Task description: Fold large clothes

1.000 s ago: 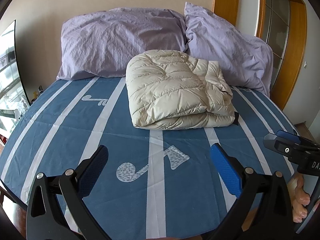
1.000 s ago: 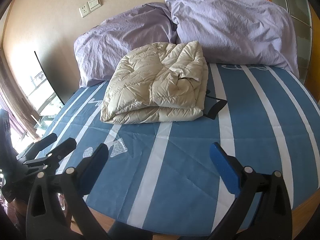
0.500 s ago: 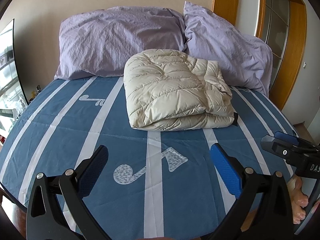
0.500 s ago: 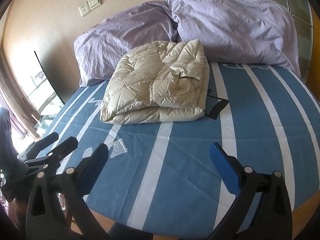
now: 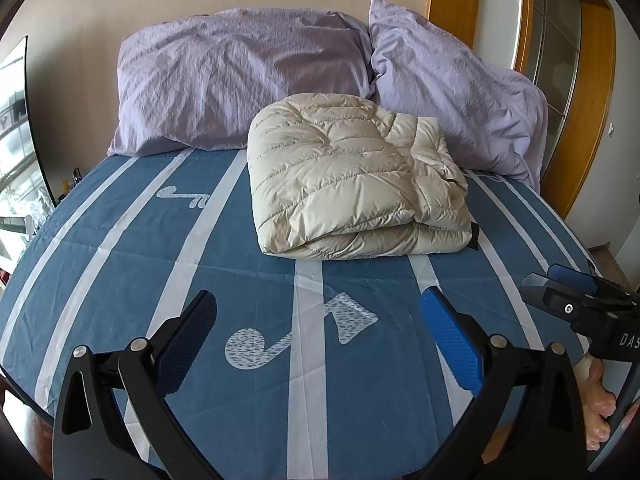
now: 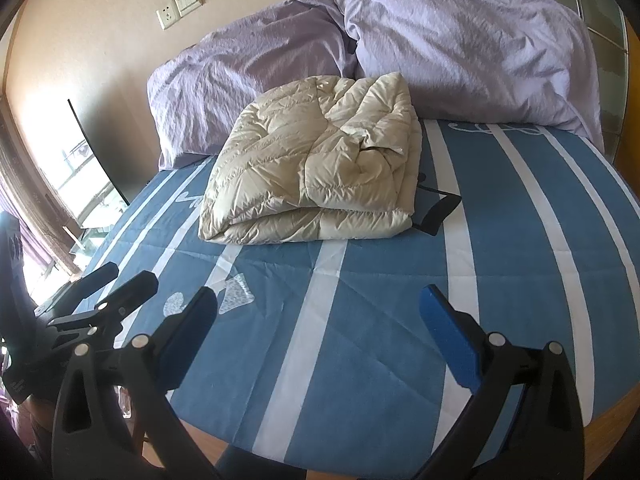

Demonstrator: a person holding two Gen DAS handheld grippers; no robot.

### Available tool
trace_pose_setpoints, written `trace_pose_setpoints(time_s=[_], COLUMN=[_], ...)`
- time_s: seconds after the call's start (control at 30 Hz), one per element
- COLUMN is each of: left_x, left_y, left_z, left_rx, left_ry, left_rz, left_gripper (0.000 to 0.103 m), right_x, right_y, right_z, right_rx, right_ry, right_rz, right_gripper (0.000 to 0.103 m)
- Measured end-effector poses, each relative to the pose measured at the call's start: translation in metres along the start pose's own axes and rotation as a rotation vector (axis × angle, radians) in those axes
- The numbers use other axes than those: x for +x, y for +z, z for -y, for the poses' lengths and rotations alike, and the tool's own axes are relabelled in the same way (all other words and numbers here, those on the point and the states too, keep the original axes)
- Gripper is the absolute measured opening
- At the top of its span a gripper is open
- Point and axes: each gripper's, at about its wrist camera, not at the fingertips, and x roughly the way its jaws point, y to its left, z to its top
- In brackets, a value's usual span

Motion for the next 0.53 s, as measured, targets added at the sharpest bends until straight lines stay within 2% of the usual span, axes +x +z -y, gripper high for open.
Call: trace_pose_setpoints(time_s=[0.53], left_x=[0.003], left_y=[-0.0017], left_z=[-0.0035], left_rx=[-0.007], left_ry=[0.003], left_rz=[-0.005], left_gripper=[0.102], right_x=[0.0004], right_y=[0.0001], right_z=[0.001], right_rx=[0.002], right_ry=[0.0], right_rz=[-0.002], right_gripper=[0.101])
